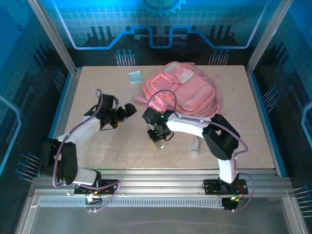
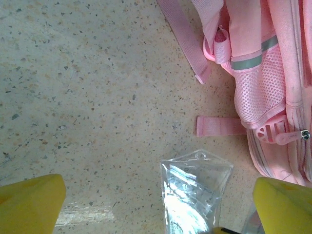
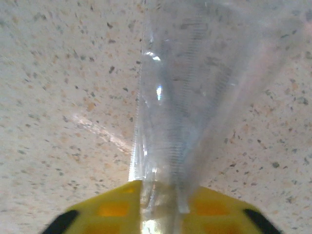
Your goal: Pack the student bag
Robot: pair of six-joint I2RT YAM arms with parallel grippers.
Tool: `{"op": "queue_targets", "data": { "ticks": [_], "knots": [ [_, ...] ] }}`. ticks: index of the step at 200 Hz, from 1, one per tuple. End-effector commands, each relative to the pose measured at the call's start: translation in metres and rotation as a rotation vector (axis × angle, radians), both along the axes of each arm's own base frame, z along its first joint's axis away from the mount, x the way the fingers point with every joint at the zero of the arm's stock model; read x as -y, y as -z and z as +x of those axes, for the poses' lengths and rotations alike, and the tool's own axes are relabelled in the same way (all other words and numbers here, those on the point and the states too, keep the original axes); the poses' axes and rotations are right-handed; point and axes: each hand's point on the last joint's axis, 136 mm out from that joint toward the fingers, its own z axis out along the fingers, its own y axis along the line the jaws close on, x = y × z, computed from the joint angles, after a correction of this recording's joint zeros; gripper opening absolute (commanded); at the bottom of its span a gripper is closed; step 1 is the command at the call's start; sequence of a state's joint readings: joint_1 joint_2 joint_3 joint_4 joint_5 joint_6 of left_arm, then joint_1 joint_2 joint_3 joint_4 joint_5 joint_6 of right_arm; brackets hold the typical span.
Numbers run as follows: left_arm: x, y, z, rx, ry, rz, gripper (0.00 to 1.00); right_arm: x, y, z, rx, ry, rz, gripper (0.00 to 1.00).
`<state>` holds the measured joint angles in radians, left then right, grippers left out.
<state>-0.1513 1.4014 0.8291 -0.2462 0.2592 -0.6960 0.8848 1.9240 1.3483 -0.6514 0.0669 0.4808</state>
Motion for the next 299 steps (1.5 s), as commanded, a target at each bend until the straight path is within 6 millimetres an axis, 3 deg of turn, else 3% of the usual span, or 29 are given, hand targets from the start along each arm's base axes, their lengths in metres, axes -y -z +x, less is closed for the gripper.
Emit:
{"op": "queue_targets", "data": {
  "ticks": [1,7,49,79,97,123,162,194,218,258,294,299],
  "knots": [
    [-0.002,-0.018,0.004,0.044,0.019,0.003,0.99,-0.007,-0.022,0.001,-0.034,0.017,0.147,0.07],
    [-0.002,-0.019,0.004,0.046,0.019,0.003,0.99,-0.008,-0.026,0.002,-0.042,0.022,0.174,0.0],
    [0.002,-0.027,0.006,0.063,0.026,-0.014,0.99,-0.006,-0.063,0.008,-0.076,0.047,0.362,0.0],
    [0.015,-0.041,0.008,0.117,0.09,0.045,0.99,0.024,-0.102,0.025,-0.025,0.11,0.457,0.0],
    [0.032,-0.051,0.009,0.166,0.165,0.128,0.99,0.059,-0.123,0.04,0.031,0.183,0.488,0.0],
    [0.07,-0.065,0.015,0.238,0.292,0.217,0.99,0.133,-0.139,0.065,0.131,0.35,0.442,0.0],
    [0.138,-0.076,0.032,0.287,0.467,0.239,0.99,0.245,-0.145,0.084,0.235,0.616,0.329,0.0],
    [0.201,-0.081,0.048,0.355,0.623,0.304,0.99,0.304,-0.138,0.083,0.258,0.791,0.356,0.0],
    [0.238,-0.074,0.061,0.346,0.731,0.363,0.99,0.323,-0.128,0.076,0.243,0.861,0.396,0.0],
    [0.286,-0.054,0.075,0.41,0.88,0.591,0.99,0.332,-0.115,0.065,0.22,0.918,0.484,0.0],
    [0.309,-0.032,0.09,0.43,0.91,0.739,0.94,0.329,-0.116,0.062,0.215,0.922,0.547,0.0],
    [0.31,-0.028,0.092,0.429,0.912,0.759,0.93,0.327,-0.108,0.057,0.189,0.927,0.546,0.0]
  ]
}}
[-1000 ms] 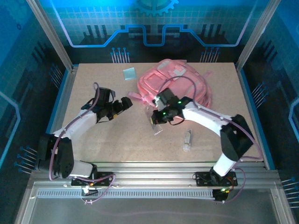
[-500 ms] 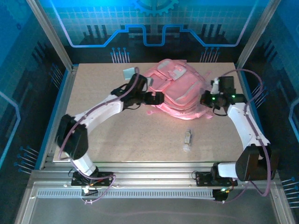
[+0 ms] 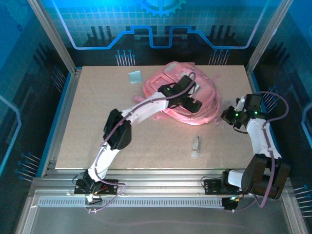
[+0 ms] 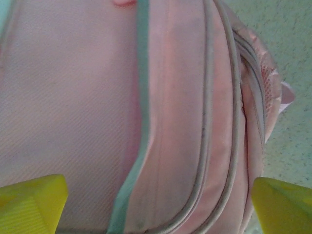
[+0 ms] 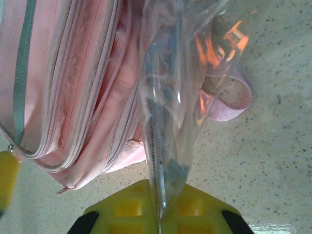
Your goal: Pack the student bag
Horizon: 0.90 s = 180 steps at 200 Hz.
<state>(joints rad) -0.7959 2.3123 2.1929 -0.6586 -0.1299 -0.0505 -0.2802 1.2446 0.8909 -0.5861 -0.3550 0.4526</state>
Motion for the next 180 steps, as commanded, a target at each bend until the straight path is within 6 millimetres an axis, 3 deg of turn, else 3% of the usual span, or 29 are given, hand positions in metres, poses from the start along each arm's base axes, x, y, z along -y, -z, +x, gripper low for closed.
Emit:
{"op": "queue_targets", "data": {
  "ticks": [1,54,69,89,101,135,180],
  "knots": [
    [-0.008,0.018,0.008,0.055,0.006,0.176,0.93,-0.008,-0.008,0.0,0.056,-0.02,0.058,0.0],
    [-0.019,0.062,0.027,0.153,-0.001,0.392,0.77,-0.007,-0.011,-0.007,0.061,-0.022,0.036,0.0],
    [-0.021,0.066,0.031,0.167,-0.005,0.416,0.59,-0.008,-0.012,-0.007,0.065,-0.024,0.04,0.0],
    [-0.021,0.065,0.03,0.145,0.003,0.394,0.2,-0.008,-0.012,-0.006,0.069,-0.023,0.045,0.0],
    [-0.018,0.059,0.027,0.131,0.007,0.364,0.0,-0.008,-0.012,-0.006,0.069,-0.02,0.045,0.0],
    [-0.008,0.016,0.013,0.059,0.015,0.165,0.0,-0.006,-0.017,-0.003,0.08,-0.011,0.034,0.0],
    [-0.01,-0.065,0.004,-0.126,-0.018,-0.237,0.0,-0.009,-0.022,0.007,0.107,-0.002,0.088,0.0]
  ]
}}
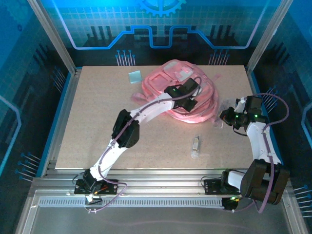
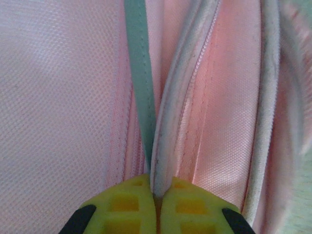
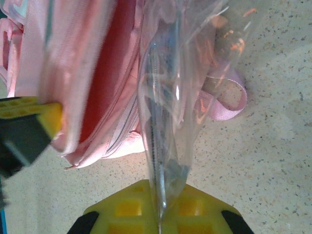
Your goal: Pack the student bag
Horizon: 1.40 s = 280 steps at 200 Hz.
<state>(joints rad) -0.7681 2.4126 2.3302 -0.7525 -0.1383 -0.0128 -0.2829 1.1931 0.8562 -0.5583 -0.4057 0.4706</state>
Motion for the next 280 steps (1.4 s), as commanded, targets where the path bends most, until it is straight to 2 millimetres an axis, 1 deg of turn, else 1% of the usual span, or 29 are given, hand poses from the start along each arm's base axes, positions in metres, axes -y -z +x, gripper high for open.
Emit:
{"op": "queue_targets", "data": {
  "ticks": [1,14,31,44,59,70,77,79,84,103,145,155,159,175,188,204,227,234,238,242,255,260,268,275,280],
  "knots": [
    [-0.001,-0.085,-0.014,-0.109,-0.022,-0.307,0.0,-0.001,-0.014,0.011,0.058,0.01,0.053,0.0],
    [-0.004,-0.103,-0.014,-0.152,-0.028,-0.403,0.0,-0.005,-0.013,0.016,0.067,0.017,0.087,0.0],
    [-0.006,-0.124,-0.014,-0.202,-0.028,-0.511,0.0,-0.012,-0.012,0.025,0.078,0.021,0.118,0.0],
    [-0.007,-0.135,-0.015,-0.229,-0.027,-0.573,0.0,-0.022,-0.015,0.035,0.097,0.011,0.141,0.0],
    [-0.006,-0.143,-0.019,-0.249,-0.017,-0.61,0.0,-0.036,-0.019,0.049,0.123,-0.002,0.152,0.0],
    [-0.005,-0.146,-0.021,-0.26,-0.01,-0.624,0.0,-0.046,-0.02,0.06,0.137,-0.01,0.154,0.0],
    [-0.005,-0.149,-0.022,-0.266,-0.006,-0.638,0.0,-0.054,-0.016,0.066,0.133,-0.021,0.161,0.0],
    [-0.005,-0.15,-0.023,-0.268,-0.005,-0.641,0.0,-0.056,-0.024,0.072,0.153,-0.024,0.16,0.0],
    [-0.004,-0.151,-0.025,-0.277,-0.001,-0.651,0.0,-0.061,-0.027,0.079,0.167,-0.031,0.163,0.0],
    [-0.003,-0.157,-0.027,-0.289,-0.003,-0.684,0.0,-0.086,-0.026,0.104,0.18,-0.058,0.192,0.0],
    [-0.006,-0.162,-0.023,-0.279,-0.027,-0.733,0.0,-0.142,-0.007,0.153,0.183,-0.127,0.276,0.0],
    [-0.007,-0.163,-0.021,-0.279,-0.035,-0.747,0.0,-0.155,-0.001,0.163,0.175,-0.145,0.292,0.0],
    [-0.007,-0.163,-0.021,-0.28,-0.036,-0.751,0.0,-0.16,0.004,0.167,0.158,-0.149,0.298,0.0],
    [-0.009,-0.165,-0.019,-0.277,-0.045,-0.766,0.0,-0.174,0.016,0.176,0.126,-0.165,0.335,0.0],
    [-0.011,-0.167,-0.017,-0.272,-0.049,-0.771,0.0,-0.179,0.023,0.178,0.111,-0.162,0.35,0.0],
    [-0.015,-0.168,-0.016,-0.265,-0.055,-0.775,0.0,-0.175,0.026,0.177,0.112,-0.139,0.334,0.0],
    [-0.018,-0.17,-0.016,-0.26,-0.057,-0.778,0.0,-0.171,0.021,0.174,0.125,-0.138,0.306,0.0],
    [-0.018,-0.169,-0.016,-0.261,-0.057,-0.777,0.0,-0.171,0.02,0.173,0.123,-0.148,0.3,0.05],
    [-0.019,-0.168,-0.016,-0.262,-0.059,-0.776,0.0,-0.173,0.021,0.173,0.116,-0.157,0.297,0.11],
    [-0.019,-0.168,-0.016,-0.262,-0.058,-0.777,0.0,-0.172,0.022,0.173,0.106,-0.161,0.293,0.19],
    [-0.019,-0.167,-0.016,-0.264,-0.062,-0.778,0.0,-0.168,0.025,0.17,0.076,-0.164,0.266,0.58],
    [-0.019,-0.166,-0.016,-0.266,-0.063,-0.779,0.0,-0.165,0.026,0.168,0.069,-0.162,0.249,0.69],
    [-0.02,-0.165,-0.015,-0.266,-0.064,-0.779,0.0,-0.158,0.024,0.166,0.062,-0.147,0.214,0.81],
    [-0.02,-0.164,-0.016,-0.266,-0.065,-0.779,0.0,-0.15,0.022,0.163,0.06,-0.131,0.179,0.87],
    [-0.02,-0.163,-0.015,-0.267,-0.067,-0.778,0.0,-0.144,0.019,0.16,0.061,-0.123,0.157,0.88]
  ]
}}
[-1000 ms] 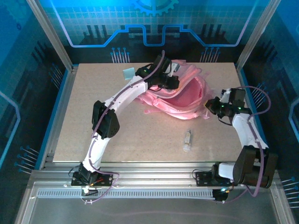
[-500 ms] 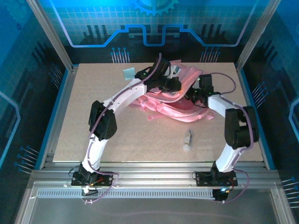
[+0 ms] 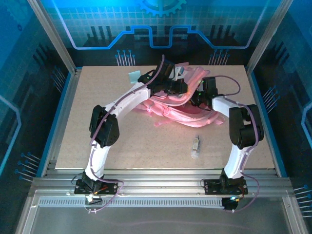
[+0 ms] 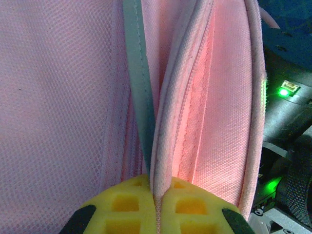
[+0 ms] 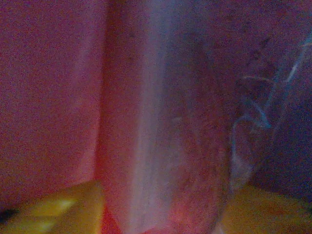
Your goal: Pack the student bag
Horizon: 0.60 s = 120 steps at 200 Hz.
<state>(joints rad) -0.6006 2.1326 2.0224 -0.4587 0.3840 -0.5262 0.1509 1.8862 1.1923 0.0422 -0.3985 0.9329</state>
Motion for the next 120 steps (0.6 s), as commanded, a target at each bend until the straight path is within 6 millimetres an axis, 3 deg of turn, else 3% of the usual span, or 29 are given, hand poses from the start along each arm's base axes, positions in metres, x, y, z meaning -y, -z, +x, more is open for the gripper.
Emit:
{"op": "queue_targets", "data": {
  "ticks": [1,35,71,96,120],
  "knots": [
    [0.002,-0.066,-0.011,0.101,0.038,-0.129,0.0,0.016,-0.028,-0.008,0.034,0.006,-0.102,0.88],
    [0.0,-0.066,-0.008,0.103,0.031,-0.133,0.0,0.062,-0.06,-0.033,0.049,0.045,-0.271,0.9],
    [0.001,-0.064,-0.007,0.1,0.027,-0.146,0.0,0.112,-0.096,-0.077,0.058,0.065,-0.48,0.92],
    [0.003,-0.06,-0.004,0.093,0.023,-0.152,0.0,0.125,-0.12,-0.115,0.079,0.061,-0.568,0.91],
    [0.005,-0.052,-0.002,0.07,0.019,-0.159,0.02,0.113,-0.135,-0.144,0.135,0.042,-0.533,0.91]
  ]
}}
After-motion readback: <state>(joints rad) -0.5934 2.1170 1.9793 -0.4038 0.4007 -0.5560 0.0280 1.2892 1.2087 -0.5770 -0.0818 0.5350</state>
